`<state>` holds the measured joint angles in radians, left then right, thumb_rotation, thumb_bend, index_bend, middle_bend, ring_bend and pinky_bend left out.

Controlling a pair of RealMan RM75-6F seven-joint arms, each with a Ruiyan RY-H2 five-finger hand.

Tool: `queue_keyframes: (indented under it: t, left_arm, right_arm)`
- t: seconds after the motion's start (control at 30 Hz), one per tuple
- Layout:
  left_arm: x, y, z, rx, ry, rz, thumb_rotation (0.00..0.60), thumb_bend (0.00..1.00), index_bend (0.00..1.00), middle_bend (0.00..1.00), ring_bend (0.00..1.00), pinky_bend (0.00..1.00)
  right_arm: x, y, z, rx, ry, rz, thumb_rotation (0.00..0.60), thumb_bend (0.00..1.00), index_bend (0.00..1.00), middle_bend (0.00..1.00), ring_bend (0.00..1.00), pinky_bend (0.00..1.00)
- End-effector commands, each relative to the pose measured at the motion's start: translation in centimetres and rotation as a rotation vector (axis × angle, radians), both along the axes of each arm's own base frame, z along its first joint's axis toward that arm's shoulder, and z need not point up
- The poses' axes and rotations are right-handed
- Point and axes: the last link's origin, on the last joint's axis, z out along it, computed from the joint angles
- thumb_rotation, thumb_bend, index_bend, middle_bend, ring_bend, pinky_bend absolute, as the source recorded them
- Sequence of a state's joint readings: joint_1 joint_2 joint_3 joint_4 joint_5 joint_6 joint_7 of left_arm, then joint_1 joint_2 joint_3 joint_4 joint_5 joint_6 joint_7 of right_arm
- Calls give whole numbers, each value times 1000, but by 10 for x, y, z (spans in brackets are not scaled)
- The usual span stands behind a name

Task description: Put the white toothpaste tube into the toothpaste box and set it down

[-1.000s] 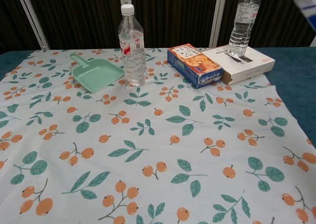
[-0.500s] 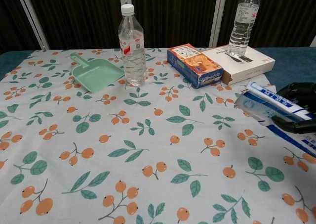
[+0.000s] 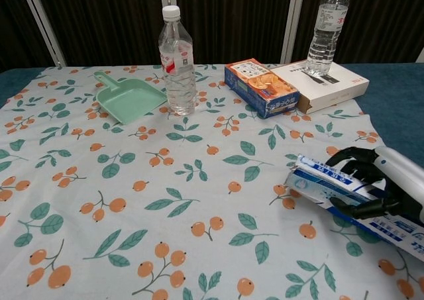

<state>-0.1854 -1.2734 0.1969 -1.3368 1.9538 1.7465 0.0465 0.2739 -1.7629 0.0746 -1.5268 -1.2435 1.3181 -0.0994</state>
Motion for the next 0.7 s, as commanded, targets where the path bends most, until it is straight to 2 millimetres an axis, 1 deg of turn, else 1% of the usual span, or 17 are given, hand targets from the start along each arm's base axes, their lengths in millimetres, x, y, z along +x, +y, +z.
queue_keyframes:
  t: [0.03, 0.1, 0.2, 0.3, 0.37, 0.47, 0.57, 0.67, 0.7]
  left_arm:
    - [0, 0, 0, -2, -1, 5, 600, 0, 160, 126, 140, 312]
    - [0, 0, 0, -1, -1, 7, 600, 0, 160, 125, 140, 312]
    - [0, 0, 0, -1, -2, 7, 600, 0, 160, 124, 140, 311]
    - [1, 0, 1, 1, -3, 7, 600, 0, 159, 123, 140, 300]
    - [1, 0, 1, 1, -4, 9, 600, 0, 158, 123, 140, 298]
    - [1, 0, 1, 1, -9, 17, 600, 0, 157, 123, 140, 298]
    - [0, 1, 3, 8, -18, 36, 600, 0, 157, 123, 140, 295]
    - [1, 2, 5, 32, -33, 72, 600, 0, 157, 124, 140, 285]
    - [2, 3, 6, 40, -40, 90, 600, 0, 155, 124, 140, 277]
  right_arm:
    - [5, 2, -5, 26, 10, 12, 600, 518, 95, 308, 197, 188]
    - [7, 4, -6, 42, 23, 16, 600, 507, 24, 215, 108, 125]
    - [8, 8, -8, 66, 58, 29, 600, 469, 0, 117, 16, 67]
    - [11, 11, -8, 81, 74, 38, 600, 437, 0, 79, 0, 39]
    - [13, 11, -4, 82, 85, 48, 600, 430, 0, 74, 0, 36]
    - [20, 10, 10, 60, 95, 80, 600, 430, 0, 74, 0, 36]
    - [21, 8, 33, 16, 125, 120, 600, 430, 0, 74, 0, 36]
    - [15, 8, 63, -25, 201, 159, 600, 429, 0, 74, 0, 36]
    - [10, 9, 77, -41, 239, 169, 600, 429, 0, 74, 0, 36]
